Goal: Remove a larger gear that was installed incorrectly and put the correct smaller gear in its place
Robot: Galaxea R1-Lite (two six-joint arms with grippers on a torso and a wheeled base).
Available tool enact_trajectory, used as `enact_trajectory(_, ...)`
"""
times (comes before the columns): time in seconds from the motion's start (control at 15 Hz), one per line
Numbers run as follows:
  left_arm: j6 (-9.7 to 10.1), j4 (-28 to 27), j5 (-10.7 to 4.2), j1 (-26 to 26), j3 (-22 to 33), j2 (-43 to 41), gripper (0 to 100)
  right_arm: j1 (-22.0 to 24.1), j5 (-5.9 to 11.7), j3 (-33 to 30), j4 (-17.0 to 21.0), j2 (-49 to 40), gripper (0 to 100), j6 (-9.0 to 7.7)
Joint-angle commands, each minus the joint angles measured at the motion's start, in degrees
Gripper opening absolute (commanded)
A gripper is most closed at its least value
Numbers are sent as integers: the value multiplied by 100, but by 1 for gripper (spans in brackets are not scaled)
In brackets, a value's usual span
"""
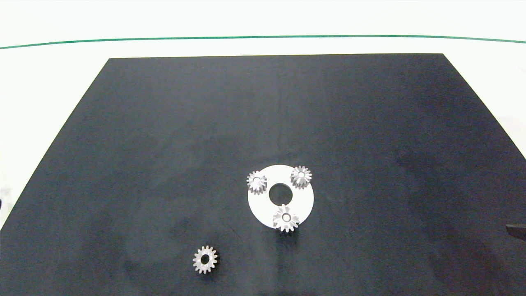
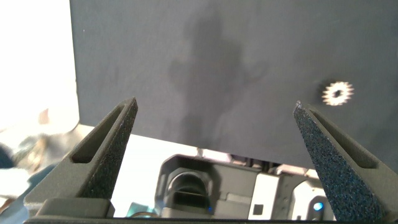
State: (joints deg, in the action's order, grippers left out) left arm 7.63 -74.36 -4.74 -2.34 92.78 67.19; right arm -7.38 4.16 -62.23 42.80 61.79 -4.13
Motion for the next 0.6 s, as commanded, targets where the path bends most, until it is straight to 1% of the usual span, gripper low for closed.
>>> enact_trajectory(0.07,-130,-43,-9,-161,-111,435,100,-678,349,-96,53,729,100,413)
enact_trajectory(0.2,-139,-34,17,-135,-269,408,100,-792,402,-43,53,711,100,422)
enact_trajectory(0.4,-130,27,44,-144,-349,365,100,-801,402,-17,53,729,100,422)
enact_trajectory(0.6,-148,36,35,-126,-375,215,100,-950,402,9,53,720,100,431)
